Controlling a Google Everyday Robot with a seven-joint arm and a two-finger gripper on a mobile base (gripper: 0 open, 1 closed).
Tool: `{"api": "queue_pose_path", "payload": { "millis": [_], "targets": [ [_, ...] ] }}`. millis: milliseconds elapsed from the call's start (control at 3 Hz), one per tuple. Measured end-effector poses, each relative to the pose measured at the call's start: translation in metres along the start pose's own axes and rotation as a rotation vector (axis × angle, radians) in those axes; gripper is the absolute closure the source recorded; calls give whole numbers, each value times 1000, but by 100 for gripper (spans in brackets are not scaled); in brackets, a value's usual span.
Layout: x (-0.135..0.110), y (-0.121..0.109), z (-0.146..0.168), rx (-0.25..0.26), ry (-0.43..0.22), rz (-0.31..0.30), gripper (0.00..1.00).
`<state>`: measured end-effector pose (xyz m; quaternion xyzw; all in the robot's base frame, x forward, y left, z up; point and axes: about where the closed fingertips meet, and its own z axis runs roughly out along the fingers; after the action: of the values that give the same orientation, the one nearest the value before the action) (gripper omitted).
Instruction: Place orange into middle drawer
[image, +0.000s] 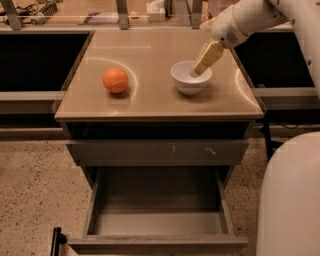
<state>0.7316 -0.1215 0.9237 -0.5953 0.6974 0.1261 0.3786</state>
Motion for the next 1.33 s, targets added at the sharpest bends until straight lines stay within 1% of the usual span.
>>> {"api": "queue_pose_path", "payload": {
  "millis": [333, 667, 1000, 1333],
  "targets": [
    [-20, 9, 39, -98, -97, 10, 0],
    [-44, 18, 73, -196, -164, -10, 0],
    [-67, 29, 105, -283, -182, -44, 0],
    [-90, 43, 133, -349, -118, -113, 0]
  ]
}}
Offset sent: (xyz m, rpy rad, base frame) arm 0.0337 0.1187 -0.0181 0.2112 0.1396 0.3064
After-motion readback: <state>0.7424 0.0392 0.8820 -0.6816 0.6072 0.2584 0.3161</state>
